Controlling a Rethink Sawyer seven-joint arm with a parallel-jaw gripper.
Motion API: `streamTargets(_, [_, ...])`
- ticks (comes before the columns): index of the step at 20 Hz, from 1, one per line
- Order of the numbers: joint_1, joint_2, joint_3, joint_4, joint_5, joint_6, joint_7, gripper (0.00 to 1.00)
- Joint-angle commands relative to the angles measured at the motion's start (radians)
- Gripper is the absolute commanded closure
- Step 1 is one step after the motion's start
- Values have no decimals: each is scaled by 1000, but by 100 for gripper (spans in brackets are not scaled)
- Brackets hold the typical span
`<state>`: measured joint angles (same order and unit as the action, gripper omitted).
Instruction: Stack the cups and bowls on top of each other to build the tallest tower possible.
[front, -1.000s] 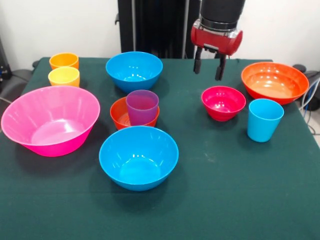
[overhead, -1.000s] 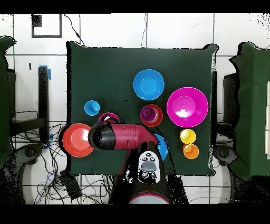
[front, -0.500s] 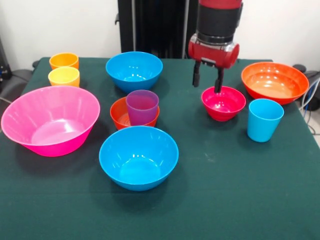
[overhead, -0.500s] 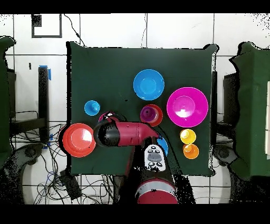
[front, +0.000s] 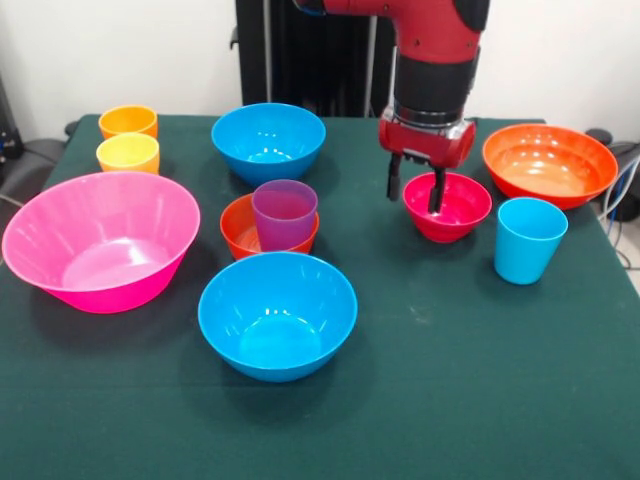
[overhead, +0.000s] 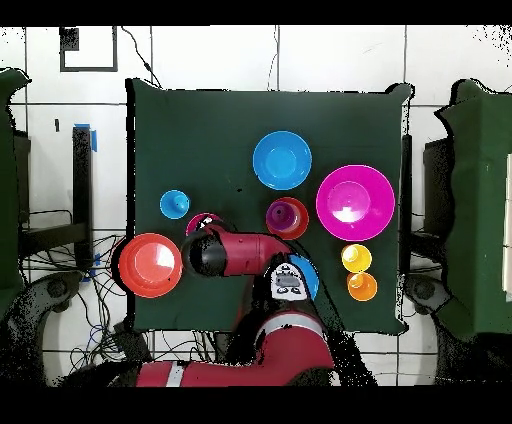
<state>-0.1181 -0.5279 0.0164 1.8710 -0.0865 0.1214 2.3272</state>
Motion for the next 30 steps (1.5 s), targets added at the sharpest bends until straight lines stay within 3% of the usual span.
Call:
streamTargets(1, [-14,116,101,-71,-28,-64,48,0])
streamTargets(11, [-34,239,117,-148,-48,-105,20,0])
streamTargets(13, [-3,245,80,-159,-56,-149,32,0])
streamTargets(14, [12,247,65,-161,-55,-166,48,100])
streamTargets(17, [24,243,53,-163,-56,-161,47,100])
streamTargets(20, [17,185,62,-133,-46,-87,43,100])
streamTargets(24, [-10,73,83,-75,-37,36,18,100])
streamTargets(28, [-37,-94,98,24,-41,143,-13,100])
streamTargets(30, [-82,-153,127,39,-47,208,-60,100])
